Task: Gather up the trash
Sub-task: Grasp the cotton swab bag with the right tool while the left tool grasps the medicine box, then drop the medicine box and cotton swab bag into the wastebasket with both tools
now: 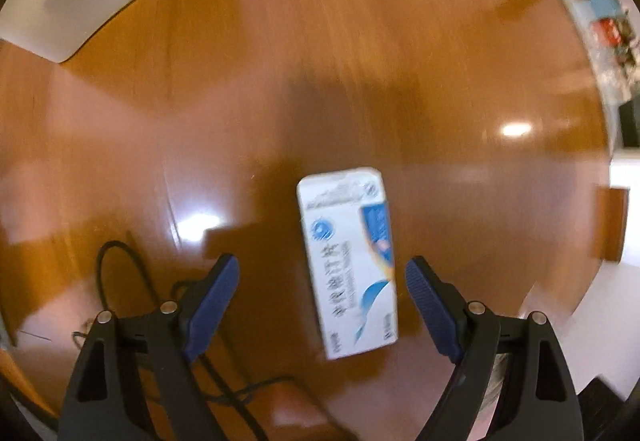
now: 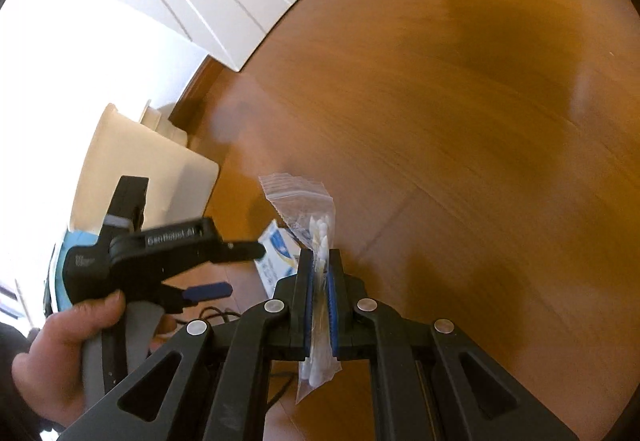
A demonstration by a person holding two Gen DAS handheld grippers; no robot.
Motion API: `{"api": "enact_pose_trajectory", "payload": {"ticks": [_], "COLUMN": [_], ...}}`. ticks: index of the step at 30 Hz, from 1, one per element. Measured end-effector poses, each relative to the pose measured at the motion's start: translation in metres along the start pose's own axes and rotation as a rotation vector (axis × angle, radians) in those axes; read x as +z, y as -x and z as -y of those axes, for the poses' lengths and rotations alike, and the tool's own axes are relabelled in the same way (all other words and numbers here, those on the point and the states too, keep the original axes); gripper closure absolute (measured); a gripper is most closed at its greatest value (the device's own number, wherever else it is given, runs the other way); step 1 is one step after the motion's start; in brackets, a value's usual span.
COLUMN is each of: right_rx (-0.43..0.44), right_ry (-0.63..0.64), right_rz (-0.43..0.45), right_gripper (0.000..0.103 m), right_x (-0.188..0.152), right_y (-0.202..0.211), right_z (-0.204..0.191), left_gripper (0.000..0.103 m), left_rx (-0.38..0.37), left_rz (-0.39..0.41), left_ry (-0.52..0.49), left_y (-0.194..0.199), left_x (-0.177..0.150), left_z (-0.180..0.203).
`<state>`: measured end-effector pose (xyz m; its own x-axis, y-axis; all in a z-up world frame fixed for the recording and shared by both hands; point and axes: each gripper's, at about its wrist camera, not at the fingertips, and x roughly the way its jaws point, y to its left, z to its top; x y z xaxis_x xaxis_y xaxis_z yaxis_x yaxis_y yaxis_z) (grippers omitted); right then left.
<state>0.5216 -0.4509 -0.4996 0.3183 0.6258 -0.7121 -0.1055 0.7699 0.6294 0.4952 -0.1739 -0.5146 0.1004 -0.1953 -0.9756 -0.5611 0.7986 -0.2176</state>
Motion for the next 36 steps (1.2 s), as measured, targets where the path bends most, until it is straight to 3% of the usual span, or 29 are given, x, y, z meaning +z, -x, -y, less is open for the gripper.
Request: {"api": "enact_pose_trajectory", "payload": {"ticks": [6, 11, 15, 17, 18, 22, 26, 29, 31, 34, 36], "right_rx": [-0.007, -0.011, -0.020, -0.025, -0.027, -0.040, -0.053, -0.055, -0.048, -0.035, -0.022], "right_ry": [-0.021, -0.036, -0.040, -0.041, -0.043, -0.048, -0.045, -0.044, -0.041, -0.007, 0.026], "right_rz": [0.021, 0.048, 0.056, 0.059, 0.059, 0.061, 0.067, 0.086, 0.111, 0.152, 0.164], "right_gripper": [0.096, 0.096, 0.096, 0.096, 0.096, 0.096, 0.096, 0.096, 0.096, 0.096, 0.096], "right_x": [-0.004, -0.005, -0.008, -0.010, -0.011, -0.012, -0.011, -0.009, -0.005, 0.003, 0.008], "right_y": [0.006, 0.017, 0.013, 0.015, 0.016, 0.016, 0.019, 0.026, 0.035, 0.047, 0.053], "right_z": [0.011, 0.018, 0.010, 0.010, 0.010, 0.006, 0.000, -0.011, -0.024, -0.057, -0.084], "left_gripper": [0.018, 0.018, 0.019, 0.035, 0.051, 0.052, 0.052, 0.052, 0.052, 0.052, 0.052], "left_rx": [0.021, 0.114, 0.174, 0.195, 0.210, 0.089, 0.004, -0.077, -0.124, -0.128, -0.088], "left_rz": [-0.018, -0.055, -0.040, -0.017, 0.000, -0.016, 0.112, 0.209, 0.300, 0.450, 0.559], "left_ry": [0.018, 0.006, -0.058, -0.093, -0.122, -0.174, -0.344, -0.453, -0.491, -0.498, -0.485], "left_y": [-0.013, -0.037, -0.041, -0.036, -0.033, -0.019, 0.030, 0.097, 0.166, 0.254, 0.309], "left_x": [-0.005, -0.005, -0.006, -0.007, -0.006, -0.006, -0.010, -0.009, 0.005, 0.038, 0.070], "left_z": [0.009, 0.021, 0.026, 0.028, 0.031, 0.032, 0.041, 0.038, 0.026, 0.000, -0.026]}}
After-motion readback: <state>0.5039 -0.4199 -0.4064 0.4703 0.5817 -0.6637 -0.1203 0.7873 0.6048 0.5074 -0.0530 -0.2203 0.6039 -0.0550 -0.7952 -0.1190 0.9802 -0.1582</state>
